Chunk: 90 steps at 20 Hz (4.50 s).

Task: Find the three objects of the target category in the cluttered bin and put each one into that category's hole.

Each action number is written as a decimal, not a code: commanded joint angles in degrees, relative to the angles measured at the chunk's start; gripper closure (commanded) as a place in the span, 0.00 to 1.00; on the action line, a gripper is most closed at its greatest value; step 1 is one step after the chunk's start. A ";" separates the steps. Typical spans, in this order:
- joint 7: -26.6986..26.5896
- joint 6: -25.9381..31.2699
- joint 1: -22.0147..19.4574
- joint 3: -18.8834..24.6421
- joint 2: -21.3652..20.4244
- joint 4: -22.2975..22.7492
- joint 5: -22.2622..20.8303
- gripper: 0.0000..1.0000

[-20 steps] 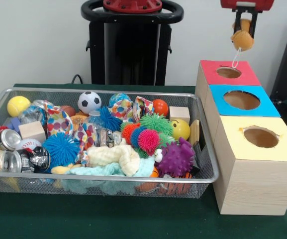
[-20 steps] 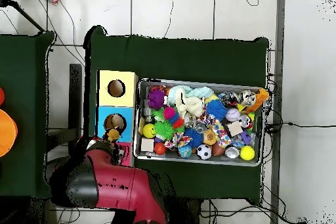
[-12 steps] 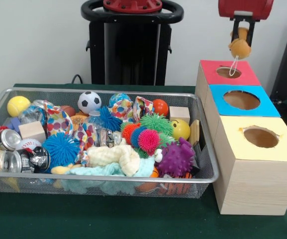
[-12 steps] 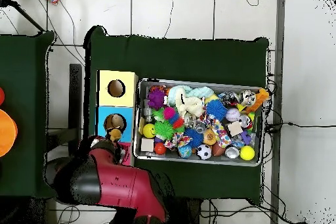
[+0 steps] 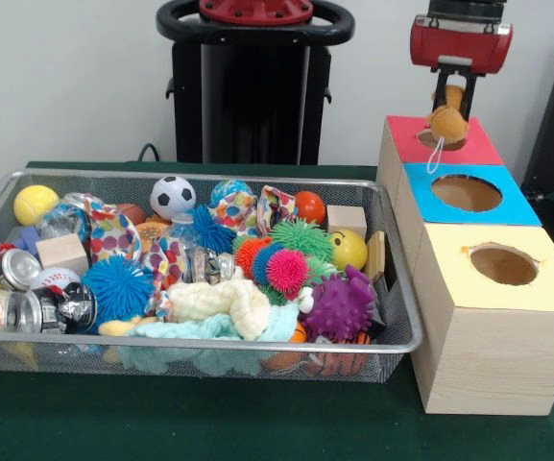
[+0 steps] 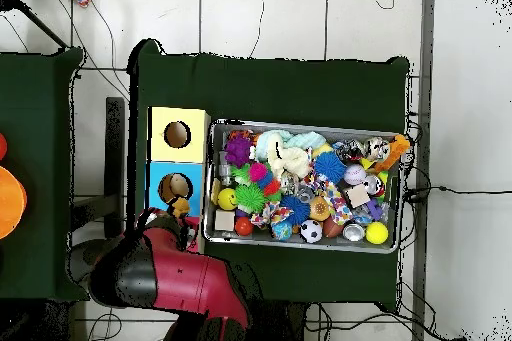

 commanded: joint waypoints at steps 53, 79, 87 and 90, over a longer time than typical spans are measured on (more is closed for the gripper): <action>20.16 -20.57 2.26 6.90 10.74 9.17 5.36 1.00; 20.95 -24.91 1.17 9.58 10.41 14.07 3.98 1.00; 21.97 -27.92 1.25 10.64 11.59 15.43 3.74 1.00; 21.54 -27.27 1.41 10.75 10.96 16.27 4.25 1.00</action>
